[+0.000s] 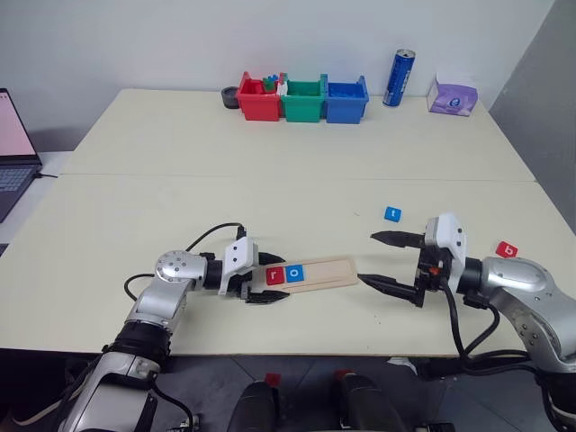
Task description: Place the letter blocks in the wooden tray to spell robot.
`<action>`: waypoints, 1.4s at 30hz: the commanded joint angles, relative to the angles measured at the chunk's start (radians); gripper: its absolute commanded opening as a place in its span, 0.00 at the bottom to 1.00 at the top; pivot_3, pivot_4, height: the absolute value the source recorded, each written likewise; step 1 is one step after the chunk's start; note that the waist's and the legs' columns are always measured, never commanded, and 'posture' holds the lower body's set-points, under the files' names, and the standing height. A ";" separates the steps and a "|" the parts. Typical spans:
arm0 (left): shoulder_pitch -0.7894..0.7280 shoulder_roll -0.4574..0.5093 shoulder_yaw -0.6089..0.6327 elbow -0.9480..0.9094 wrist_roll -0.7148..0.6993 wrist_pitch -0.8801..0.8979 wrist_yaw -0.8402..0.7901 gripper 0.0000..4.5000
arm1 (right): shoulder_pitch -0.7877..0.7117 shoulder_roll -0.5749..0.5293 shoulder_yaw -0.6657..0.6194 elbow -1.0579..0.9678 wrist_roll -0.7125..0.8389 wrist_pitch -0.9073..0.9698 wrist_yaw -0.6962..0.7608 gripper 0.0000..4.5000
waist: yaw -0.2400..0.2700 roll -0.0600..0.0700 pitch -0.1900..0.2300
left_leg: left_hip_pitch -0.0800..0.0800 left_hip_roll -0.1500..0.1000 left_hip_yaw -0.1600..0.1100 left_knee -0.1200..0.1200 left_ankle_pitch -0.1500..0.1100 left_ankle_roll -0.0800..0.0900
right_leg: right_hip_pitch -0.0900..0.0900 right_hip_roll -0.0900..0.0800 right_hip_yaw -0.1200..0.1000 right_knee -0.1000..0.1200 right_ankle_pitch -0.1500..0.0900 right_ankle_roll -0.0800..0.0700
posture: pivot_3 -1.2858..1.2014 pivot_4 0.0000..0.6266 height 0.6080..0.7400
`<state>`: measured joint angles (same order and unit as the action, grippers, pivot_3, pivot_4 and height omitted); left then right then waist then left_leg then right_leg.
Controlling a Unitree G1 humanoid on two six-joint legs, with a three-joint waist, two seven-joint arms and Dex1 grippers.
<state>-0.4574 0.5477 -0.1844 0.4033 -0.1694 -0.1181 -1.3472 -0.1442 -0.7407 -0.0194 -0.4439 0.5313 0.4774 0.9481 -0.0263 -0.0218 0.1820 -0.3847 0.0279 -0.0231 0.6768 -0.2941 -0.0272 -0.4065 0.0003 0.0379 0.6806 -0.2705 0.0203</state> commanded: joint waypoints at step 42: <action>-0.227 0.037 0.051 -0.155 -0.112 0.197 -0.077 0.99 | 0.054 0.037 -0.126 0.067 -0.023 -0.084 -0.105 1.00 | 0.001 0.000 0.000 | 0.000 0.000 0.000 0.001 0.000 0.000 | 0.001 0.001 0.000 0.000 0.000 0.000 | 0.52 0.24 1.00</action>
<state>-0.6646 0.5925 -0.1526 0.3019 -0.2573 0.0454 -1.4564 -0.0892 -0.7087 -0.0973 -0.3845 0.4943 0.3870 0.8732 -0.0256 -0.0221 0.1821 -0.3844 0.0279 -0.0233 0.6780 -0.2940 -0.0272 -0.4057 0.0005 0.0381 0.6810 -0.2704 0.0204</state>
